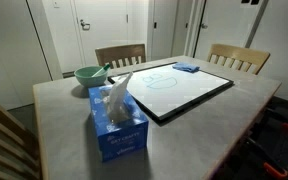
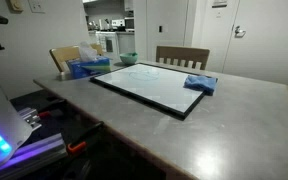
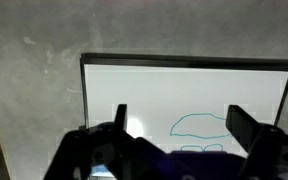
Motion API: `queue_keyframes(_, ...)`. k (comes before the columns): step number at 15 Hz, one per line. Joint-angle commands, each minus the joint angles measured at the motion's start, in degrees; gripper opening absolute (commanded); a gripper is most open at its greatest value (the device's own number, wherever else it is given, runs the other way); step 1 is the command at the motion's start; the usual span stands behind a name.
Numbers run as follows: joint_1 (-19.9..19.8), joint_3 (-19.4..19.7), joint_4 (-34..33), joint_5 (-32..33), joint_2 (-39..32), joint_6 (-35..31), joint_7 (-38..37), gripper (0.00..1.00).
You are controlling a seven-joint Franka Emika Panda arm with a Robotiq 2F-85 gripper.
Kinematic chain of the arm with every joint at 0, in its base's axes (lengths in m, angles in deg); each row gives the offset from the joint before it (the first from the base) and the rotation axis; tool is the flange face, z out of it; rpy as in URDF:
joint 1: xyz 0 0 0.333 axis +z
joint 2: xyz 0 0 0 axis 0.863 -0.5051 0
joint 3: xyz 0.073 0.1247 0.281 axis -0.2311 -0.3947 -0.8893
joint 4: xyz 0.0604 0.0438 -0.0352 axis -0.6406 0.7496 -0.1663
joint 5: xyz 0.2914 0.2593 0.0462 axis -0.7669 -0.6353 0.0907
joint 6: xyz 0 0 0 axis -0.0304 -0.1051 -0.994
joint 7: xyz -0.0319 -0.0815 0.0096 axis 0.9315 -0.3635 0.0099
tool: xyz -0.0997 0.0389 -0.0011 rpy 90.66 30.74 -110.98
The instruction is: Pick up the wipe and rub the white board
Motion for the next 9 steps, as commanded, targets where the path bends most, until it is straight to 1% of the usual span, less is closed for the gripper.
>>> queue_keyframes(1, -0.32, -0.29, -0.11, -0.16, -0.05, 0.13, 0.12, 1.0)
queue_keyframes(6, -0.32, -0.29, -0.11, -0.16, -0.05, 0.13, 0.12, 1.0)
queue_keyframes(9, 0.81, 0.0, -0.81, -1.17, -1.36, -0.24, 2.2, 1.0)
